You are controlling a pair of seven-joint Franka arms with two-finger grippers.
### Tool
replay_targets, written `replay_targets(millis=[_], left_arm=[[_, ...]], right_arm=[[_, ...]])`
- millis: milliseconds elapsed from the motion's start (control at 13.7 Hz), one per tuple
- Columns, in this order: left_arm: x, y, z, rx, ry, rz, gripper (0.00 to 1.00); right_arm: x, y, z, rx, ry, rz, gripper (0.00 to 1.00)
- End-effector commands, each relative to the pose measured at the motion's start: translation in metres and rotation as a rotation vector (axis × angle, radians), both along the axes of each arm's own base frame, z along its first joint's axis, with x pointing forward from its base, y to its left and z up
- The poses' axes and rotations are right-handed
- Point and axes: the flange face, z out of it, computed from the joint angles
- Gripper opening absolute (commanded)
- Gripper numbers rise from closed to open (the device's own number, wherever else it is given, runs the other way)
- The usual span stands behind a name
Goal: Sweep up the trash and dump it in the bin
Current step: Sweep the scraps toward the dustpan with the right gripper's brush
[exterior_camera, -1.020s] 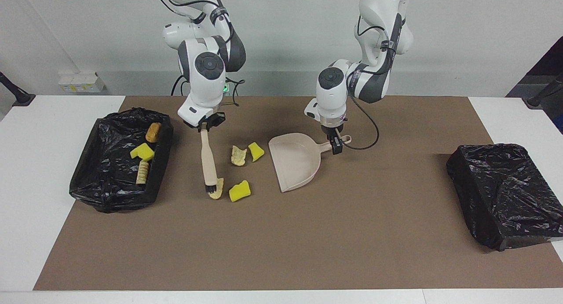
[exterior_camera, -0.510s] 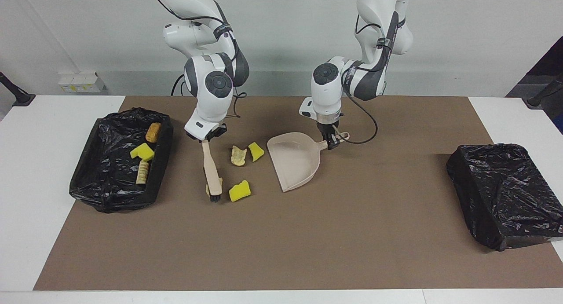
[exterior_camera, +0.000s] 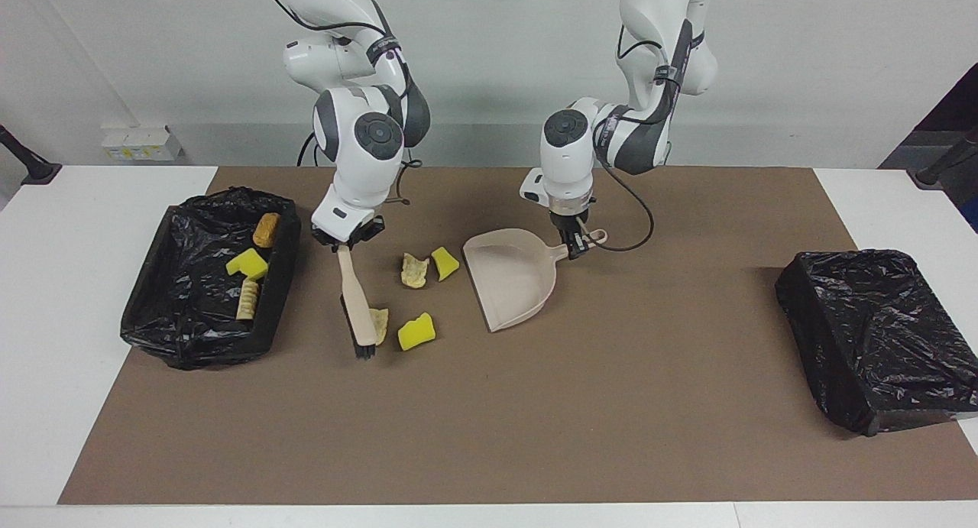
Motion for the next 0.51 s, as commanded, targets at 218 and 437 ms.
replay_targets(millis=[218, 437], left_arm=[[-0.027, -0.016, 0.010, 0.048, 0.027, -0.078, 0.00], [-0.039, -0.023, 0.011, 0.074, 0.033, -0.006, 0.00]], right_arm=[[-0.046, 0.072, -0.043, 0.160, 0.114, -0.002, 0.00], [-0.070, 0.105, -0.042, 0.275, 0.169, -0.047, 0.00]])
